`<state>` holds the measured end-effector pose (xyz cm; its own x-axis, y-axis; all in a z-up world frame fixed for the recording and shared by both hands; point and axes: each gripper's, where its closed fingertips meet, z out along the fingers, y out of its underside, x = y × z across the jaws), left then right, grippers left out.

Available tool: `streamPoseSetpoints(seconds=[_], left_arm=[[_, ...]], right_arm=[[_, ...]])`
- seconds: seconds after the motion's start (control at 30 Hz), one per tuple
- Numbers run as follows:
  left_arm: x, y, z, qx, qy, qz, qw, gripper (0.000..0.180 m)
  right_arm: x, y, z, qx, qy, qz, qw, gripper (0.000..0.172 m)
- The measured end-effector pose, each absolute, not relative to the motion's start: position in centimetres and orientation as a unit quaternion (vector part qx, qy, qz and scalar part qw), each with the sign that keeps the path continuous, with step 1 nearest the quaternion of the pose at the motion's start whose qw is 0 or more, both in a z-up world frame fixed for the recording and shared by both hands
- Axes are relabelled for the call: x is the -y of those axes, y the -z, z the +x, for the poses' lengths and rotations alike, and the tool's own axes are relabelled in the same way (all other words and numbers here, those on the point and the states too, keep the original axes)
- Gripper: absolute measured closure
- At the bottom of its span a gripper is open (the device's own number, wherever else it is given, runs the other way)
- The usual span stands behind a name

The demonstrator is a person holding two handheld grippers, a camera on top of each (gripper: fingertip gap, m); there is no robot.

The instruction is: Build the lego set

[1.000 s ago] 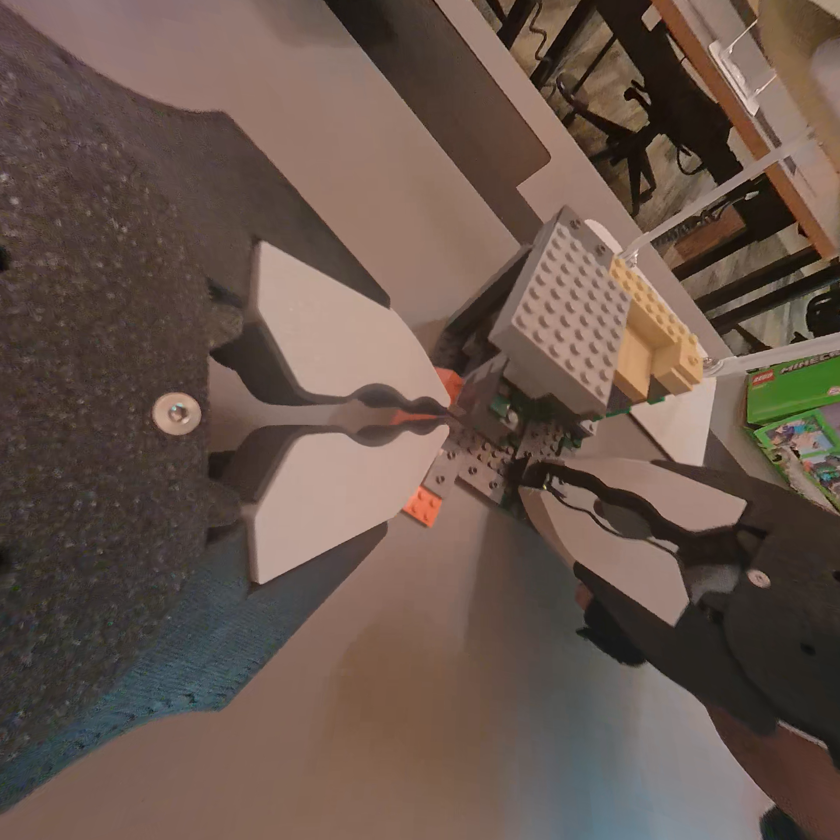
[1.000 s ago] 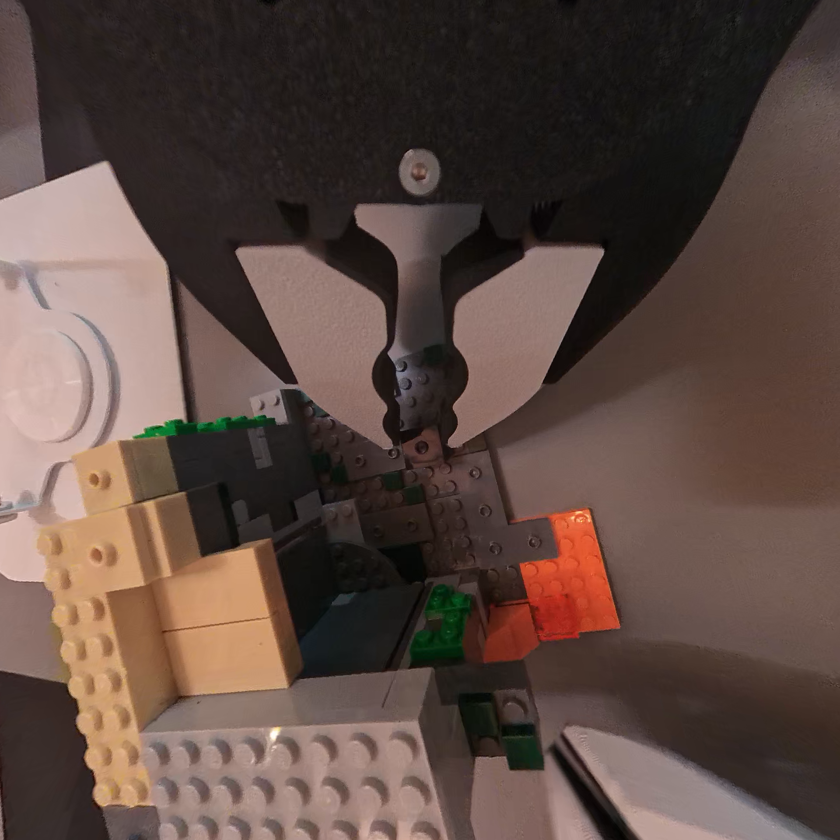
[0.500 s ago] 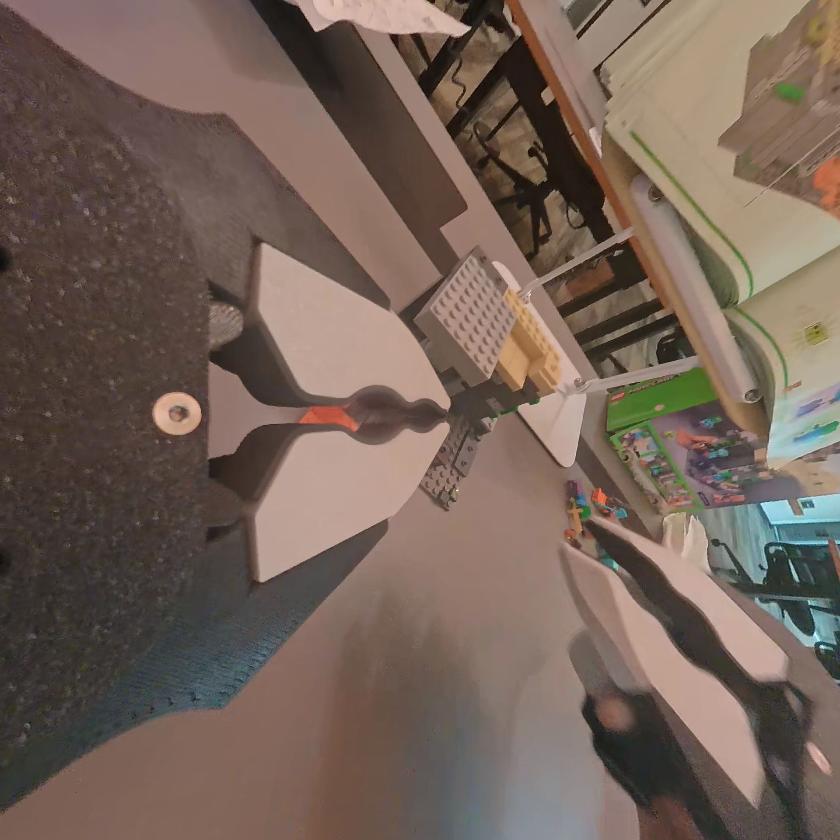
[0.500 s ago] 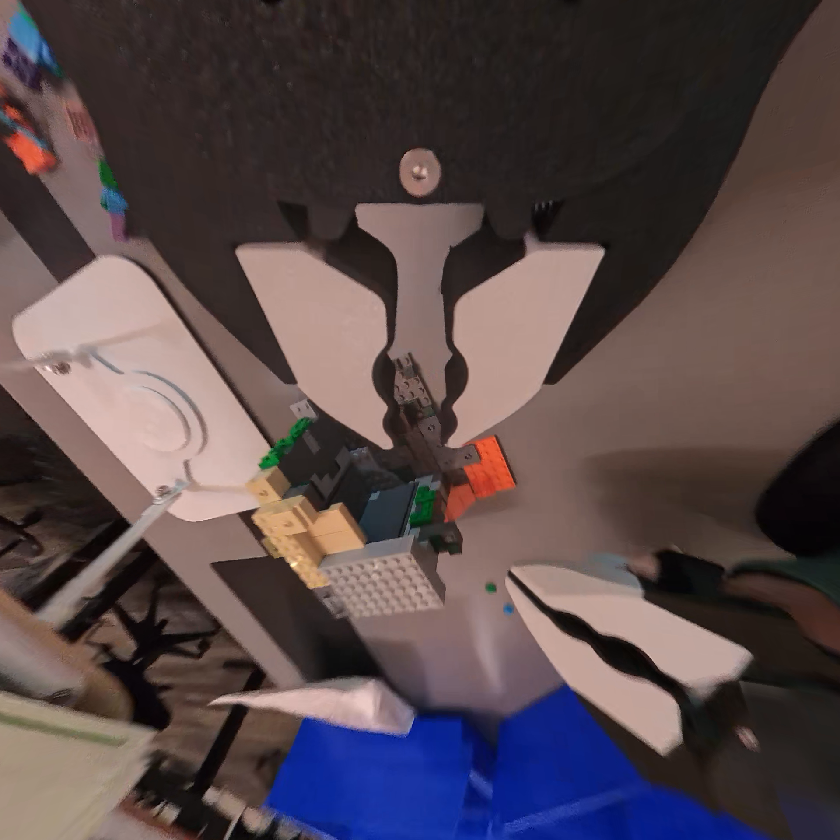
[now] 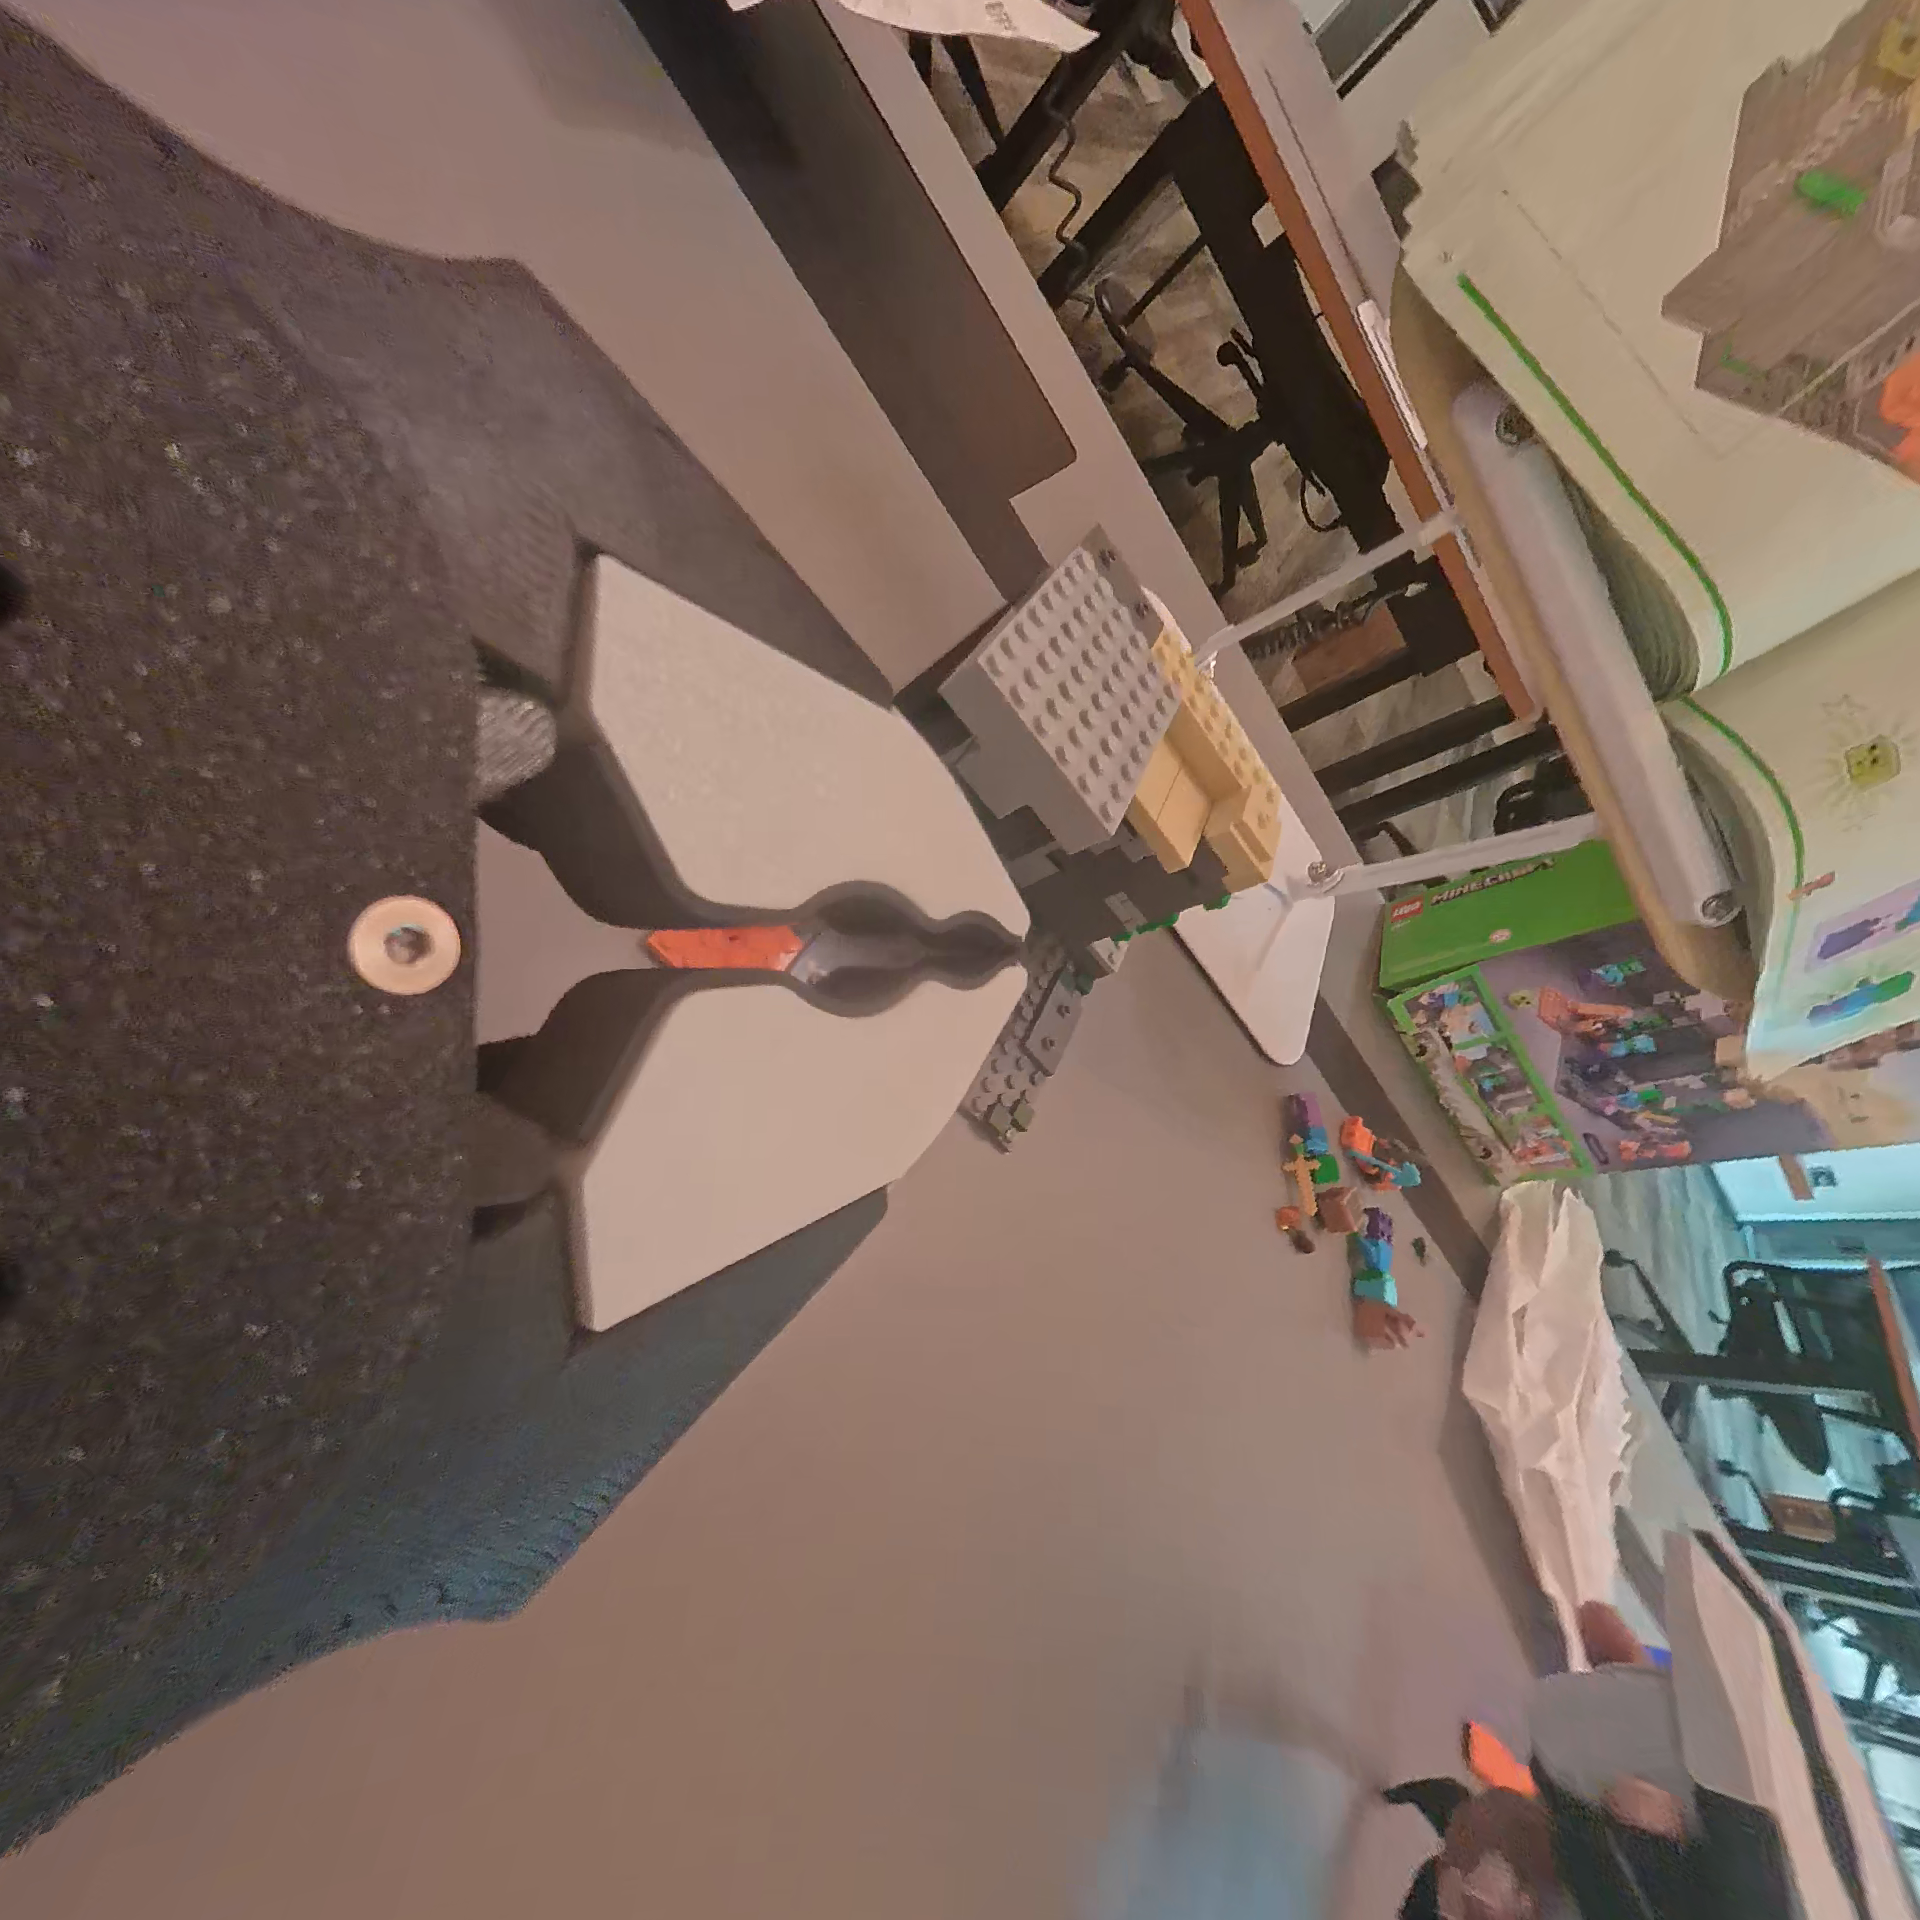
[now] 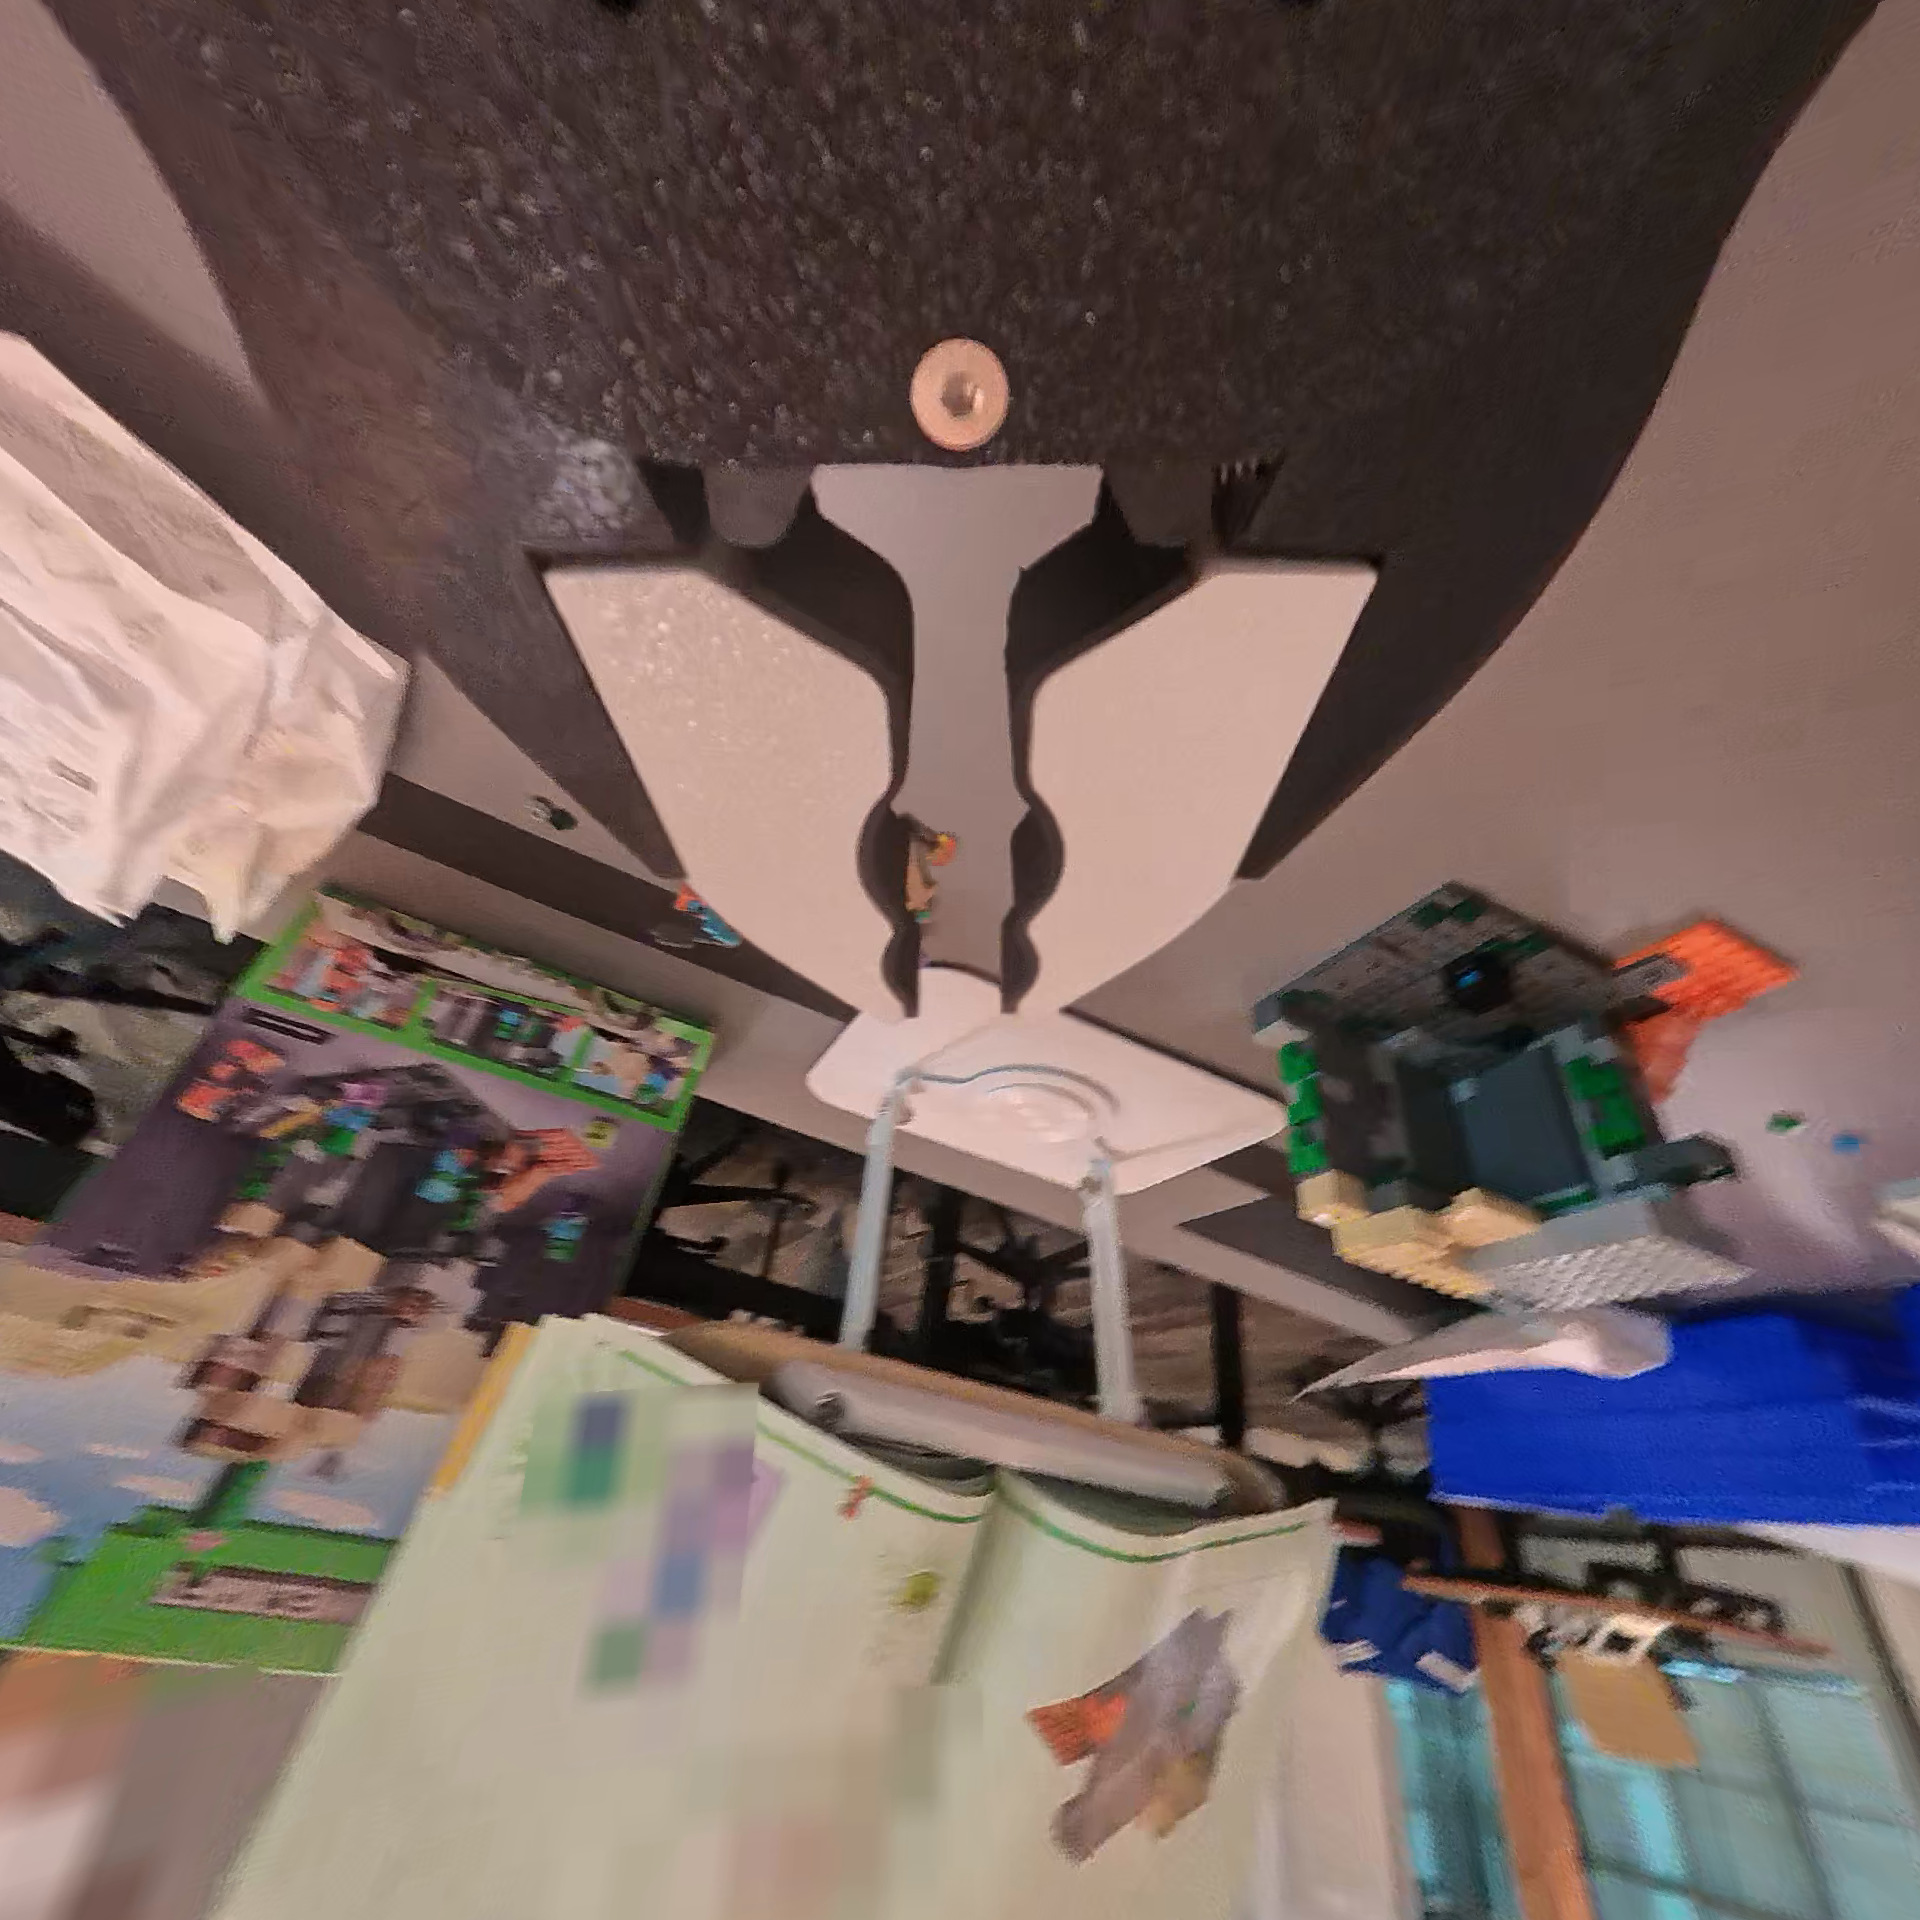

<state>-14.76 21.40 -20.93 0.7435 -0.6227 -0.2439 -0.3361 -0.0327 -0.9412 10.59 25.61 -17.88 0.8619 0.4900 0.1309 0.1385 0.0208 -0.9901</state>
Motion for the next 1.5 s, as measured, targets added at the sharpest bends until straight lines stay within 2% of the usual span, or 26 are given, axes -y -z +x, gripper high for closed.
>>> streamPoseSetpoints(seconds=[0.1, 0.43, 0.87, 1.5], left_arm=[[-21.4, 19.9, -15.0, -0.314, 0.124, -0.702, 0.627, 0.18], [-22.2, 18.7, -16.6, -0.284, 0.076, -0.667, 0.684, 0.18], [-23.6, 19.2, -16.6, -0.236, 0.081, -0.699, 0.67, 0.18], [-23.1, 20.1, -16.1, -0.255, 0.065, -0.707, 0.656, 0.18]], right_arm=[[-25.6, 16.8, 10.7, 0.195, -0.131, -0.681, 0.693, 0.172], [-25.3, 17.8, 9.0, 0.212, -0.15, -0.682, 0.683, 0.172], [-26.1, 18.9, 10.1, 0.173, -0.146, -0.712, 0.665, 0.172], [-26.3, 20.7, 9.7, 0.158, -0.123, -0.758, 0.621, 0.172]])
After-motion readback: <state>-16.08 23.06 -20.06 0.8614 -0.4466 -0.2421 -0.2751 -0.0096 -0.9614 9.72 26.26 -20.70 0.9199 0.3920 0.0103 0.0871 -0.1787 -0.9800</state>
